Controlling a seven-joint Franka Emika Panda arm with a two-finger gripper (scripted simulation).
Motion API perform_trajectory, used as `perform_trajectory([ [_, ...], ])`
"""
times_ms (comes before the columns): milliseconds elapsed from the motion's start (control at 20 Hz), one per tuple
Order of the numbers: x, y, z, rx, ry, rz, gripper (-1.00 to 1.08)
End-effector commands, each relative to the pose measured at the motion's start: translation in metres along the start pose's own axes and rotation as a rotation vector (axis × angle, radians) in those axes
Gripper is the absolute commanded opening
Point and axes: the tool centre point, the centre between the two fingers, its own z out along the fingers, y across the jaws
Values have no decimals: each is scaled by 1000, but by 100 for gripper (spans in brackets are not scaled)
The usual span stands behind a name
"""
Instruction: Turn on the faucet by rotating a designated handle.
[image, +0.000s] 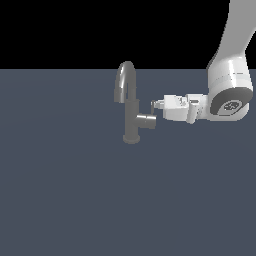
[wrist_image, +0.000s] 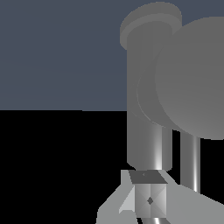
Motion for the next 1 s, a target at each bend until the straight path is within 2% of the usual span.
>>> perform_trajectory([
  [0,-1,6,0,0,0,0,-100],
  [600,-7,36,0,0,0,0,-100],
  [650,-6,31,1,3,2,-2,-100],
  [950,5,53,1,2,1,-1,-100],
])
